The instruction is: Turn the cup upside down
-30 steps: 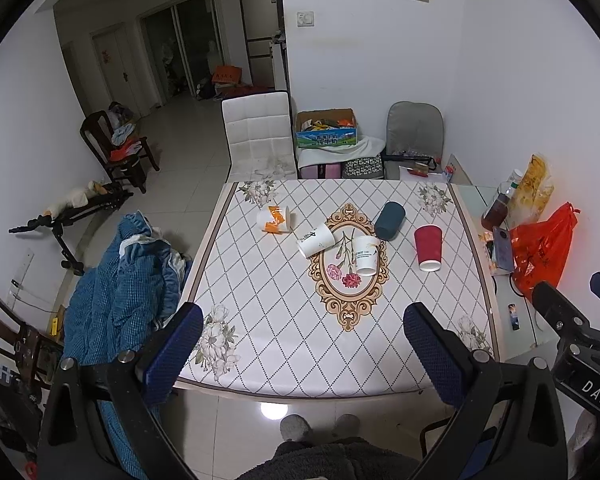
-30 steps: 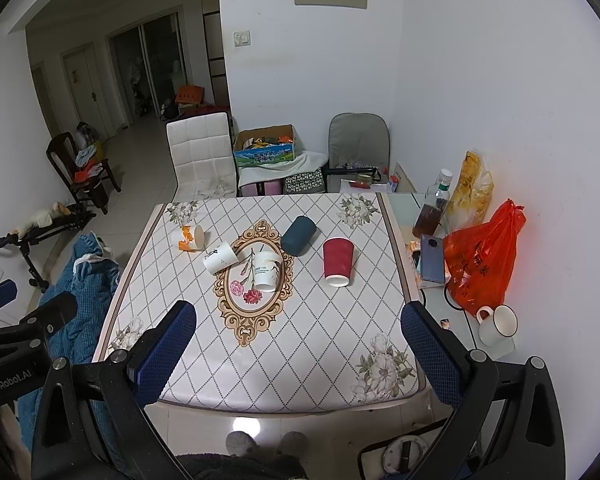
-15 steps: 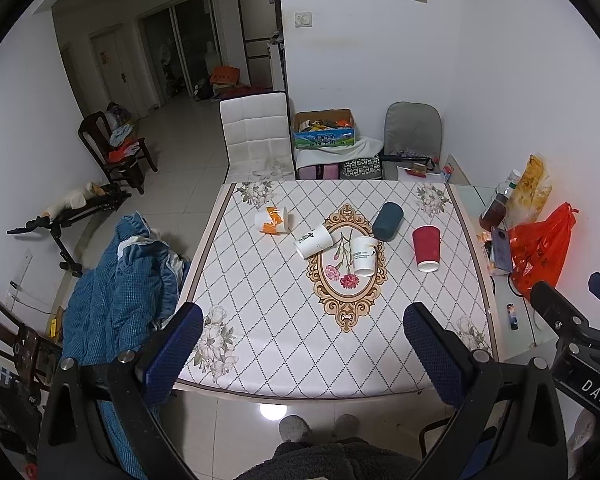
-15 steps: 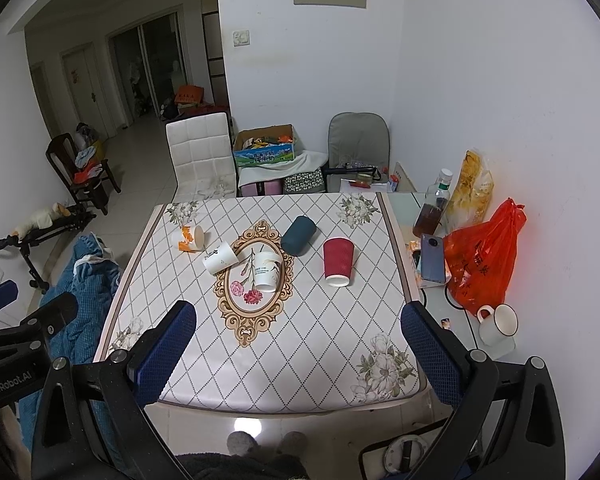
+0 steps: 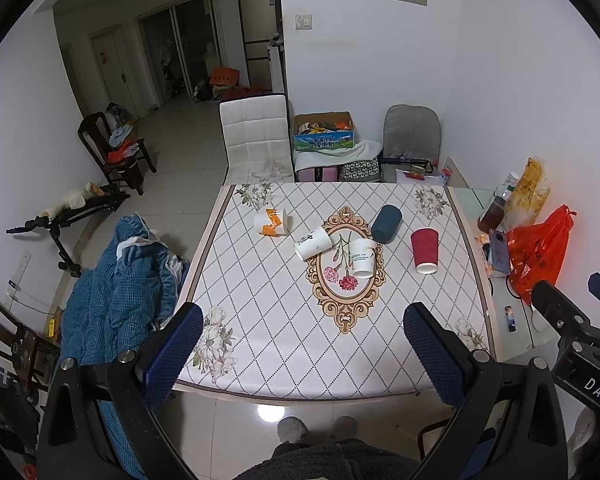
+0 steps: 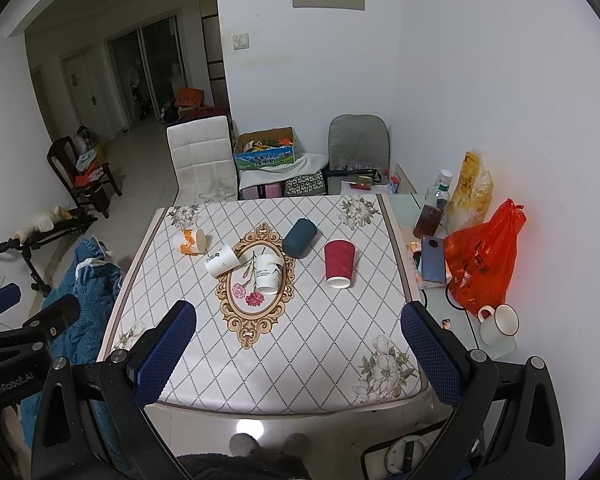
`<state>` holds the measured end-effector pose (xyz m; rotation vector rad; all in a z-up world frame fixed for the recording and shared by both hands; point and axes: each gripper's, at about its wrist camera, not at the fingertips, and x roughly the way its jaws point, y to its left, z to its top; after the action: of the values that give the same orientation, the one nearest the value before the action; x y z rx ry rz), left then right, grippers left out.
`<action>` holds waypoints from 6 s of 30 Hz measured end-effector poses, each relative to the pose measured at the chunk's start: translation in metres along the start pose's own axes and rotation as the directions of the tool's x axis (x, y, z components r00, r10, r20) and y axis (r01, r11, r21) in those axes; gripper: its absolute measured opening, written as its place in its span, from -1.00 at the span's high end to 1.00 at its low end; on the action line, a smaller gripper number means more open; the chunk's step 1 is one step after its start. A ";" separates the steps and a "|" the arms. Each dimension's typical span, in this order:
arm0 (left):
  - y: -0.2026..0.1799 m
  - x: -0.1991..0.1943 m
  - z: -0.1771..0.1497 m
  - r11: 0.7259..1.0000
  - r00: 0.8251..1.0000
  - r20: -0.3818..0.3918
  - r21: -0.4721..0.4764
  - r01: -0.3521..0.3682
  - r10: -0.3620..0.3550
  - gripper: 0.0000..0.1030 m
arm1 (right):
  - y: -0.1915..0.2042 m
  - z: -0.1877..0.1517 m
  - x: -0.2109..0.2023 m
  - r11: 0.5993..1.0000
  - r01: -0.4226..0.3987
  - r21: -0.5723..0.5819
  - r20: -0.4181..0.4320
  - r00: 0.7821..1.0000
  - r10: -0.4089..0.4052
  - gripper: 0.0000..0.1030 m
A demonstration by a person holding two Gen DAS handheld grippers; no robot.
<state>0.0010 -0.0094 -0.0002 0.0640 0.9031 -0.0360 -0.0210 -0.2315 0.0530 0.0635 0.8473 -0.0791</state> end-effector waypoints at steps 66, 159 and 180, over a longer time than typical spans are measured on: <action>-0.088 0.389 0.073 0.984 0.864 -0.496 0.178 0.002 0.088 -0.99 | -0.048 -0.103 0.389 0.997 0.082 -0.006 -0.624 0.779 -0.068 -1.00; -0.169 0.478 -0.065 0.982 0.666 -0.744 0.079 0.173 -0.058 -0.23 | -0.078 -0.192 0.429 0.992 0.109 -0.062 -0.767 0.631 -0.117 -1.00; -0.175 0.467 -0.050 0.986 0.694 -0.717 0.060 0.154 -0.065 -0.79 | -0.124 -0.168 0.462 0.993 0.115 -0.033 -0.768 0.632 -0.099 -1.00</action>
<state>0.2404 -0.1820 -0.4048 0.1384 1.6990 -0.1880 0.1467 -0.3603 -0.4079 0.0645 1.7283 -0.1807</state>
